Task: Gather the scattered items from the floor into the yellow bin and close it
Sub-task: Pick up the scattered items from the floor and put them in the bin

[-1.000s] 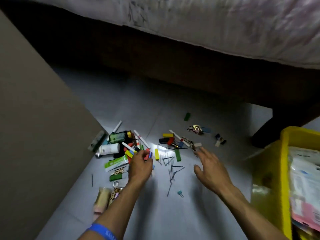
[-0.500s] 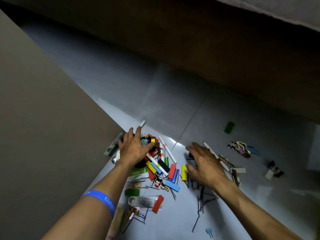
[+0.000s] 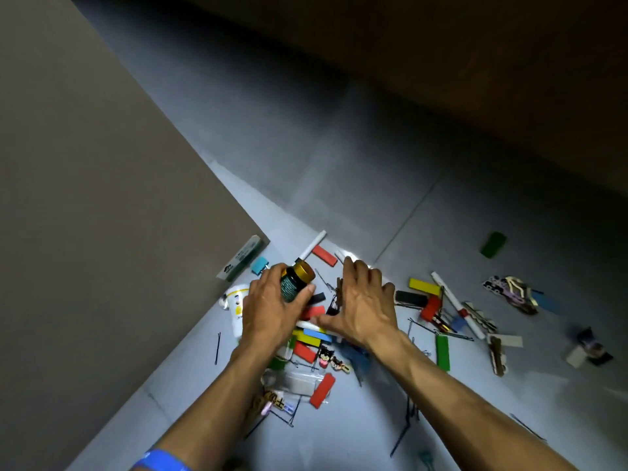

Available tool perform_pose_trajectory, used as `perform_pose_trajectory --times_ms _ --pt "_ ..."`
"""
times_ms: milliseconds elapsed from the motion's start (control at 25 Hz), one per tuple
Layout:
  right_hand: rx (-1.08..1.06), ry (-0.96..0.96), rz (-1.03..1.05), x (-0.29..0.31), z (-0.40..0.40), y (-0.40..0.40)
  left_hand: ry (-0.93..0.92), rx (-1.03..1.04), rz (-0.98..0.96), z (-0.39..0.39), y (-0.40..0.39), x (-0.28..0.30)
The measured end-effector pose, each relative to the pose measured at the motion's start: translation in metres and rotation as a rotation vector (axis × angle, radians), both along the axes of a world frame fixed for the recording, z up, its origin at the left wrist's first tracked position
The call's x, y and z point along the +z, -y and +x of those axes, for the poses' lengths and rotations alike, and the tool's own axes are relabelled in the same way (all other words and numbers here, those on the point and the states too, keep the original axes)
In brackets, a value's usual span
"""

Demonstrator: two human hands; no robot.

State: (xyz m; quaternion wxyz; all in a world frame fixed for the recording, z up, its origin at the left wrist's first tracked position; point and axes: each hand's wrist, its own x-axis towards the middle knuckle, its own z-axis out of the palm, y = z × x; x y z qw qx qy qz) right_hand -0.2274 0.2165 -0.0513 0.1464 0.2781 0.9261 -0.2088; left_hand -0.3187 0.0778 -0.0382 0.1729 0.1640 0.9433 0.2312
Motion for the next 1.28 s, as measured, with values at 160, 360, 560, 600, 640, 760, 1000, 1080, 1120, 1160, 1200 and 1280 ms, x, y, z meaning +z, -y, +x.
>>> perform_pose_trajectory --times_ms 160,360,560,600,640,760,1000,1080,1120,1160,1200,1280 --pt "0.038 -0.052 0.05 -0.005 0.009 0.033 -0.021 0.1 -0.011 0.006 0.011 0.003" --pt "0.055 -0.073 0.122 -0.007 0.008 0.03 -0.229 0.0 -0.137 -0.009 0.006 0.001" --pt "-0.03 -0.055 -0.068 -0.001 0.01 0.03 -0.292 -0.376 -0.232 -0.028 -0.04 0.002" --pt "-0.076 -0.088 -0.139 0.003 0.012 0.028 -0.227 -0.371 -0.283 -0.034 -0.047 0.002" --pt "-0.137 -0.127 -0.213 0.007 0.016 0.025 -0.156 -0.346 -0.305 -0.038 -0.053 0.002" --pt "-0.267 -0.348 -0.319 0.021 0.036 0.013 0.01 -0.232 -0.179 -0.038 -0.064 0.002" --pt "0.168 -0.186 -0.132 0.018 0.055 0.029 -0.08 -0.066 0.147 -0.014 -0.058 0.021" --pt "0.179 -0.088 -0.077 0.011 0.05 0.042 0.009 0.008 0.136 -0.001 -0.048 0.023" --pt "0.154 -0.09 -0.069 0.01 0.047 0.045 0.055 0.049 0.154 0.003 -0.042 0.024" --pt "0.125 -0.1 -0.07 0.009 0.048 0.046 0.091 0.08 0.189 0.007 -0.038 0.024" --pt "0.101 -0.107 -0.086 0.01 0.051 0.044 0.127 0.105 0.23 0.011 -0.034 0.022" --pt "0.014 -0.121 -0.151 0.014 0.065 0.032 0.207 0.145 0.287 0.021 -0.029 0.017"
